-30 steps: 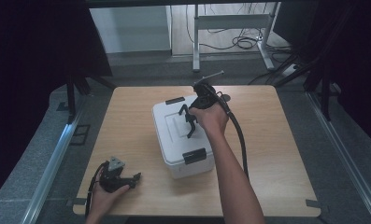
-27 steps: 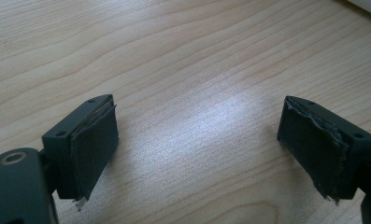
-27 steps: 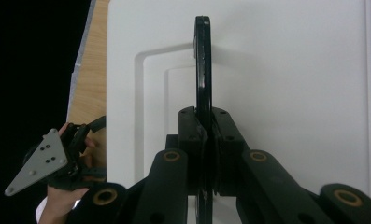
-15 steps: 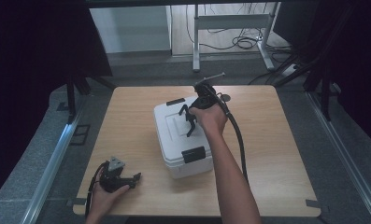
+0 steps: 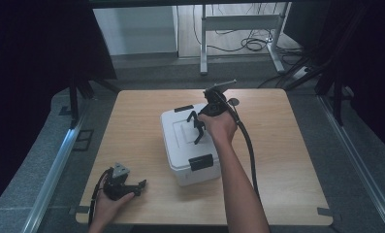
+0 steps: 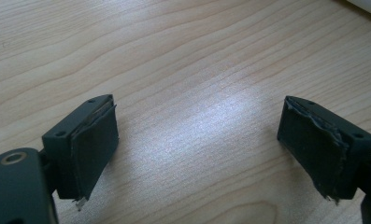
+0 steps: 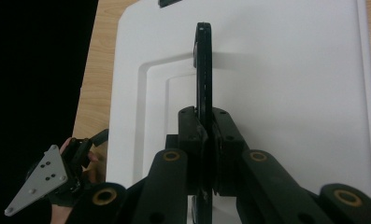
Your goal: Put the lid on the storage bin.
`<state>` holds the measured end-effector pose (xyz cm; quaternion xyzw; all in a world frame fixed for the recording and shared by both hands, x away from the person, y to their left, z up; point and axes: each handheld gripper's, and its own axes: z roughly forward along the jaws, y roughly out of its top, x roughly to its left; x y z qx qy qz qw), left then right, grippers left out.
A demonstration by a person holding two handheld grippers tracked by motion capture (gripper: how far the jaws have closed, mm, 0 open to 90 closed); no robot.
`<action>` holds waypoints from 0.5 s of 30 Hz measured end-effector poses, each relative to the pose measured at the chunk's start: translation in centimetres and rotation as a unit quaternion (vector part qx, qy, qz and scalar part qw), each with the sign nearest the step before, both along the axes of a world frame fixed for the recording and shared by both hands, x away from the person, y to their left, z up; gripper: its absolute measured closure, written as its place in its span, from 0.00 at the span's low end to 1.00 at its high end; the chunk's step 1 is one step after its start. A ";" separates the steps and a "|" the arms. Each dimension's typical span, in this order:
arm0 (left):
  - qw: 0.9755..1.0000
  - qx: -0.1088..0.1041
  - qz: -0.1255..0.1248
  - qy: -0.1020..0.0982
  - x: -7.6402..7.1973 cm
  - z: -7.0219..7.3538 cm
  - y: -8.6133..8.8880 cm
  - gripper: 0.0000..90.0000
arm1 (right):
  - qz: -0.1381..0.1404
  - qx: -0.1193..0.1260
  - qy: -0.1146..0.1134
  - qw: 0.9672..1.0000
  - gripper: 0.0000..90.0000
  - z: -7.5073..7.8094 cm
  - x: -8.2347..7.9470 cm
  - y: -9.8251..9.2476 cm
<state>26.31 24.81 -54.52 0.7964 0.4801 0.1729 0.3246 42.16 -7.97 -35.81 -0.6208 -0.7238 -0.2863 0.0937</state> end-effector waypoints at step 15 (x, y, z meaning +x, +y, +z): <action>1.000 0.002 -0.001 0.001 0.0 0.0 0.0 0.14 | -0.001 -0.008 -0.004 1.000 0.94 0.2 -0.5 -0.3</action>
